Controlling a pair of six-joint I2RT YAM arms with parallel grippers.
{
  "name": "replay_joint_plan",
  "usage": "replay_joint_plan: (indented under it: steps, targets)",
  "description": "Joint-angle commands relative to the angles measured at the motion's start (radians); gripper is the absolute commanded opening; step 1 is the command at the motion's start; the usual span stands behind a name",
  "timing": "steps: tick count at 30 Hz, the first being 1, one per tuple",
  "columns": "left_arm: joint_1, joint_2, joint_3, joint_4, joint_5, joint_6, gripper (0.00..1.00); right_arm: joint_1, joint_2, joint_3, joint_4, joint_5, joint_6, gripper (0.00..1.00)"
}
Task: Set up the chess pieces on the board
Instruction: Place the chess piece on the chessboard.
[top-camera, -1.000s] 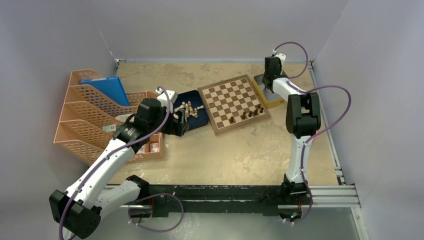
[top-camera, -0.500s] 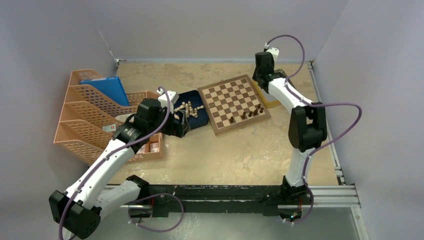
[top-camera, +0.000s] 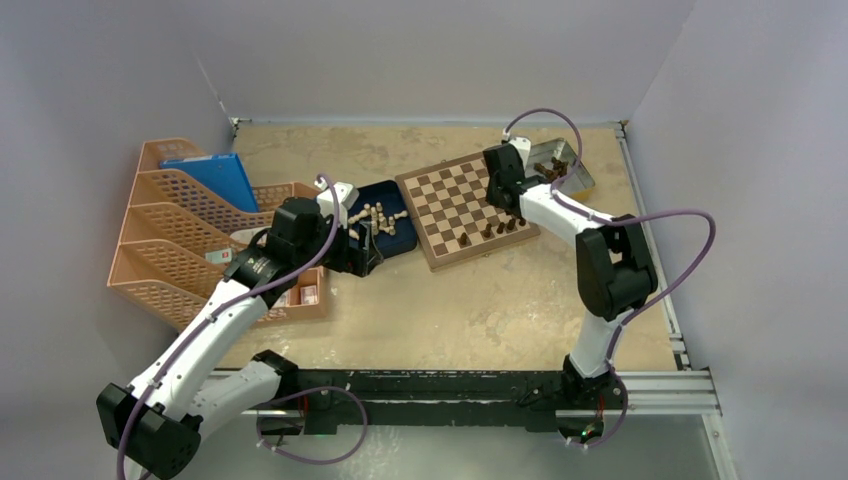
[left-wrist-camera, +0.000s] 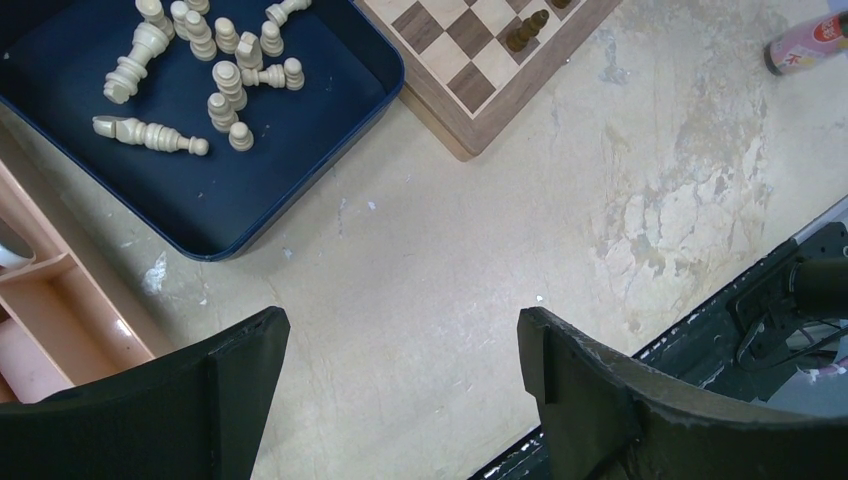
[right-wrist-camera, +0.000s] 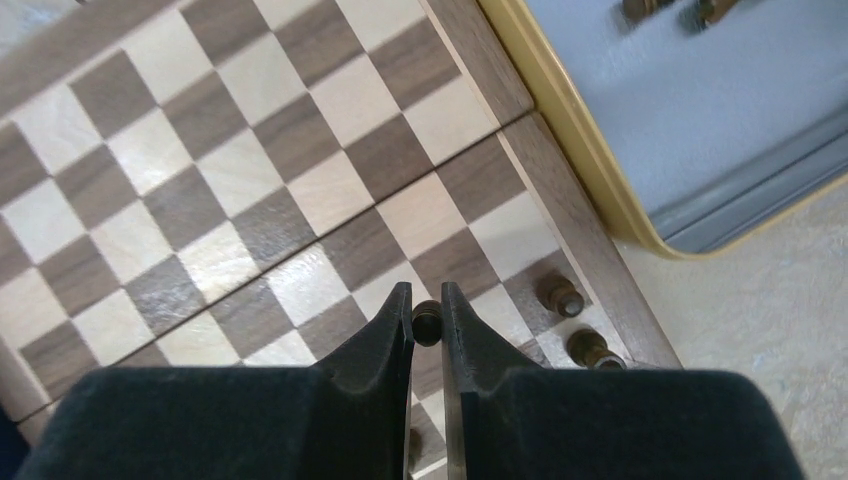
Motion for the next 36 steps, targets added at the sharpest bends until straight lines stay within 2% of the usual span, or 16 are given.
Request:
replay_joint_plan:
  steps: [1,11,36]
  targets:
    - [-0.004,-0.022,0.021,0.045,0.019,0.005,0.85,-0.003,-0.035,-0.015,0.008,0.047,0.017,0.12]
    - [-0.007,-0.016,0.018,0.045,0.014,0.004,0.85,-0.003,0.016,-0.022,-0.019,0.077,-0.008,0.14]
    - [-0.008,-0.027,0.021,0.042,-0.004,0.004,0.85,-0.003,-0.021,-0.020,-0.068,0.100,-0.036,0.19]
